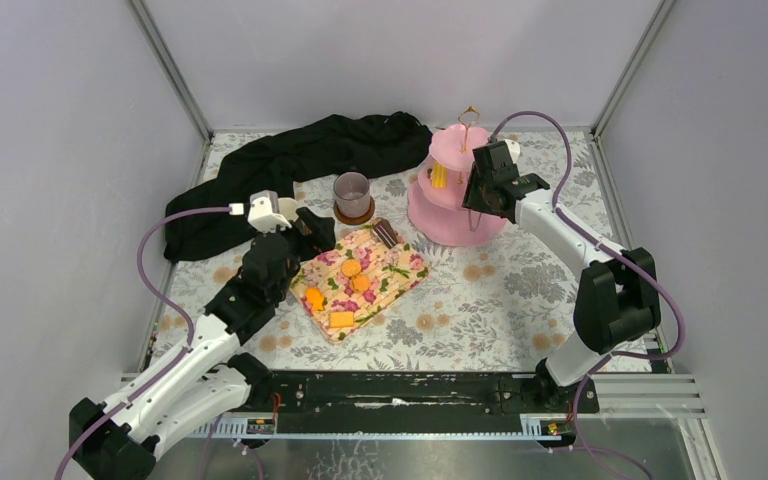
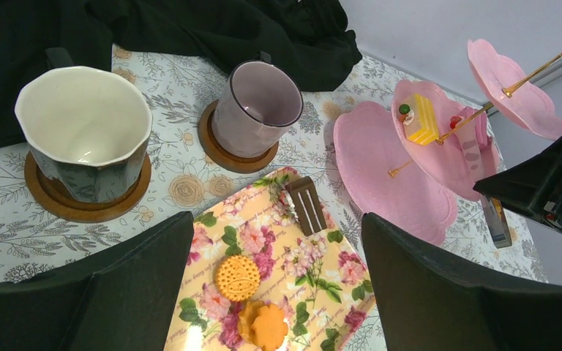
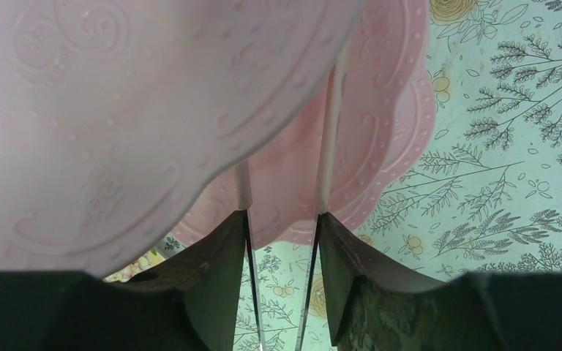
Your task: Serve the afternoon tea
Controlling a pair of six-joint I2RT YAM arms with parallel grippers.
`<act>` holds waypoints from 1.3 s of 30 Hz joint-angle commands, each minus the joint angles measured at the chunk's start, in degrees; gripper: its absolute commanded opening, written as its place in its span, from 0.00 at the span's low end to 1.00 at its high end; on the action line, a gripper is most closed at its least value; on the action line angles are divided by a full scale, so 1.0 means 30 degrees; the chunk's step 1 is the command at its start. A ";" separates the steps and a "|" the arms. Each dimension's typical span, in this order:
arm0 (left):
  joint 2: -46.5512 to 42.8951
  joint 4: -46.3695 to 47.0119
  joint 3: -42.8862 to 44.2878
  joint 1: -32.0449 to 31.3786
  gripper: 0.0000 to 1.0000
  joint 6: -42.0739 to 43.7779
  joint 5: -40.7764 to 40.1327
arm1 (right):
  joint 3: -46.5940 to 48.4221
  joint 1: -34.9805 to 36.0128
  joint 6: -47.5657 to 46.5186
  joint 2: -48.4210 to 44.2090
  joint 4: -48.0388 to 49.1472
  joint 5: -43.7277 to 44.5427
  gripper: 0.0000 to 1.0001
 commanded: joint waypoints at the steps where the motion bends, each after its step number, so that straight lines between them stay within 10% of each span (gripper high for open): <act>1: 0.0043 0.1219 -0.0053 0.0113 0.92 0.0047 0.0196 | 0.0638 -0.0151 -0.0279 -0.0220 0.0365 0.0055 0.47; 39: 0.0032 0.1320 -0.0050 0.0143 0.92 0.0046 0.0305 | -0.3160 0.1924 0.0426 -0.5581 -0.1102 0.0854 0.43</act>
